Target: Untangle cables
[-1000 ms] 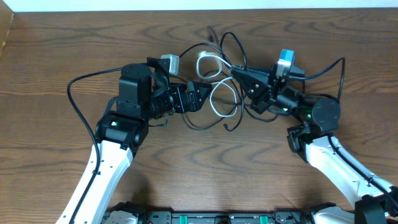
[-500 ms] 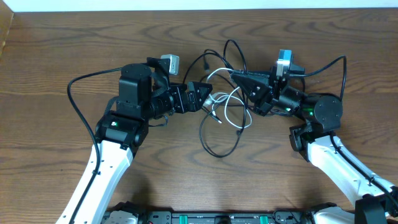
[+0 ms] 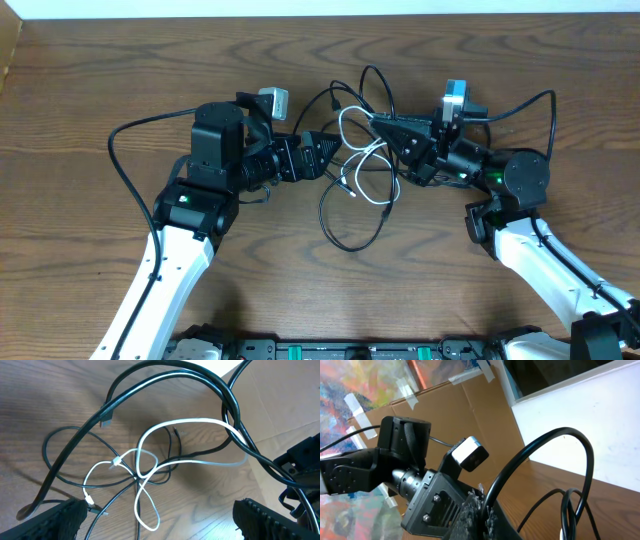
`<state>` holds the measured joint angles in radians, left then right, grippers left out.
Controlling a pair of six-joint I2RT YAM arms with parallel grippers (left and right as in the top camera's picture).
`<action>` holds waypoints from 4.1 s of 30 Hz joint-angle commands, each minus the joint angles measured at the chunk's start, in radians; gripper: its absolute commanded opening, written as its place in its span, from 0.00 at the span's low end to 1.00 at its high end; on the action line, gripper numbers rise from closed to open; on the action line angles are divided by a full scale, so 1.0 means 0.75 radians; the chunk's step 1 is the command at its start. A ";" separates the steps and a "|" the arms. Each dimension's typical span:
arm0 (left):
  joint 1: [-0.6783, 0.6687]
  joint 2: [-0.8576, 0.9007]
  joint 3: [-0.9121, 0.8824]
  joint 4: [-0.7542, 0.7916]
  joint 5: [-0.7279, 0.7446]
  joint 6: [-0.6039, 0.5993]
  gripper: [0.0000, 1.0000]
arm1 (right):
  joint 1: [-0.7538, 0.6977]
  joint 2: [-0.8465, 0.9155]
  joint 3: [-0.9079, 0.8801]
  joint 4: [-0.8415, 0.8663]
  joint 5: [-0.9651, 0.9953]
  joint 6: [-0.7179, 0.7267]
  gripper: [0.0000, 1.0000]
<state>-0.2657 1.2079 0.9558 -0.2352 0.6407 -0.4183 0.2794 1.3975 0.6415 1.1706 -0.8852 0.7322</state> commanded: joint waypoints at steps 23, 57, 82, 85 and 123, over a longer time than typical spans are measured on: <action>-0.003 -0.017 0.020 0.001 -0.008 0.008 0.98 | -0.061 -0.016 0.012 -0.090 -0.004 0.165 0.01; -0.203 0.004 0.020 0.406 0.001 -1.231 0.80 | -0.030 -0.016 0.012 0.353 0.220 0.566 0.01; -0.261 0.104 0.020 0.571 -0.061 -1.345 0.78 | 0.136 -0.016 0.012 0.457 0.230 0.669 0.01; -0.261 0.104 0.020 0.578 -0.065 -1.345 0.74 | 0.148 -0.016 0.012 0.453 0.229 0.669 0.01; -0.026 0.101 0.020 0.441 -0.158 -0.805 0.07 | -0.042 -0.016 0.012 -0.292 0.093 0.532 0.19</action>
<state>-0.3130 1.2869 0.9558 0.0860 0.5354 -1.1202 0.2642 1.3952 0.6430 1.0397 -0.7692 1.2007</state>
